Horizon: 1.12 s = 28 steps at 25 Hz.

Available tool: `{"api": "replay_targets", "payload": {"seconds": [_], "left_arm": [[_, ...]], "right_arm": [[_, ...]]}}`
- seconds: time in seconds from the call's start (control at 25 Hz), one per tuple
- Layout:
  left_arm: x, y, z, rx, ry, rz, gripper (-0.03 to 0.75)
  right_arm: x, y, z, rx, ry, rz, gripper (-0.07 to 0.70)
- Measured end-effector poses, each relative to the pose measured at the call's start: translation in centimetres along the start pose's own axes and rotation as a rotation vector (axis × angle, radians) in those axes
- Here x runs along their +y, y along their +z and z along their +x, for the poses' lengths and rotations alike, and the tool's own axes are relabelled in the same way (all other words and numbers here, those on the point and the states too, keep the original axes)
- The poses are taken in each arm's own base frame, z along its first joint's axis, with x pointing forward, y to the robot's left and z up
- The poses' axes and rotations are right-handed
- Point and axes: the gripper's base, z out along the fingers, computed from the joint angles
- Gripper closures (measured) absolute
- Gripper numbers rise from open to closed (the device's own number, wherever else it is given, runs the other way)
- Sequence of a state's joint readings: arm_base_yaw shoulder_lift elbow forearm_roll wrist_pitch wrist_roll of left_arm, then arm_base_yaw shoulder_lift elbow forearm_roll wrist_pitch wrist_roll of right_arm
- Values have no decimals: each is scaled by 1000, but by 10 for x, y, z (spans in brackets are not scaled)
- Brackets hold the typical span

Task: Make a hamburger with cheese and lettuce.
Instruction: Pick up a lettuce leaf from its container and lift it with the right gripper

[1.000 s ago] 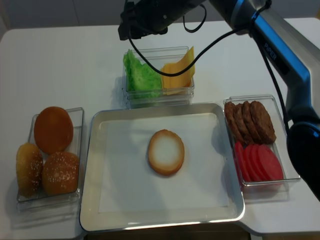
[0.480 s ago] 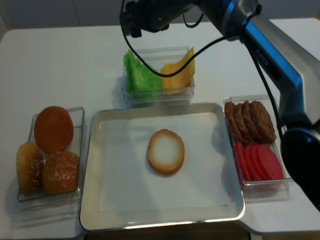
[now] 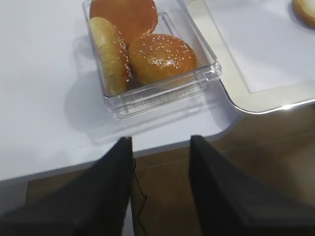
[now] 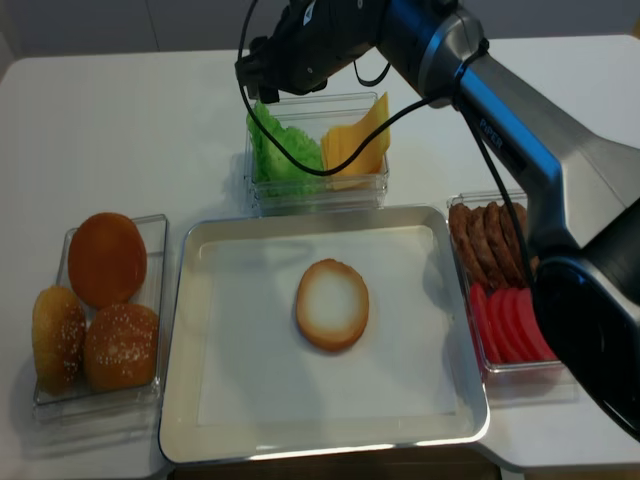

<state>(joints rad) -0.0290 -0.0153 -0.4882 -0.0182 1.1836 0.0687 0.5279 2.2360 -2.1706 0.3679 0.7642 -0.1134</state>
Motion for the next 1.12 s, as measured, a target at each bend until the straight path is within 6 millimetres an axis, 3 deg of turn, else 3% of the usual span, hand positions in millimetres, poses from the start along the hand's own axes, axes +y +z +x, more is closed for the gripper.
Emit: {"api": "replay_targets", "payload": {"seconds": [1.12], "left_arm": [[0, 0, 0, 0, 0, 0, 427]], "right_arm": [[-5, 14, 5, -11, 6, 10, 197]]}}
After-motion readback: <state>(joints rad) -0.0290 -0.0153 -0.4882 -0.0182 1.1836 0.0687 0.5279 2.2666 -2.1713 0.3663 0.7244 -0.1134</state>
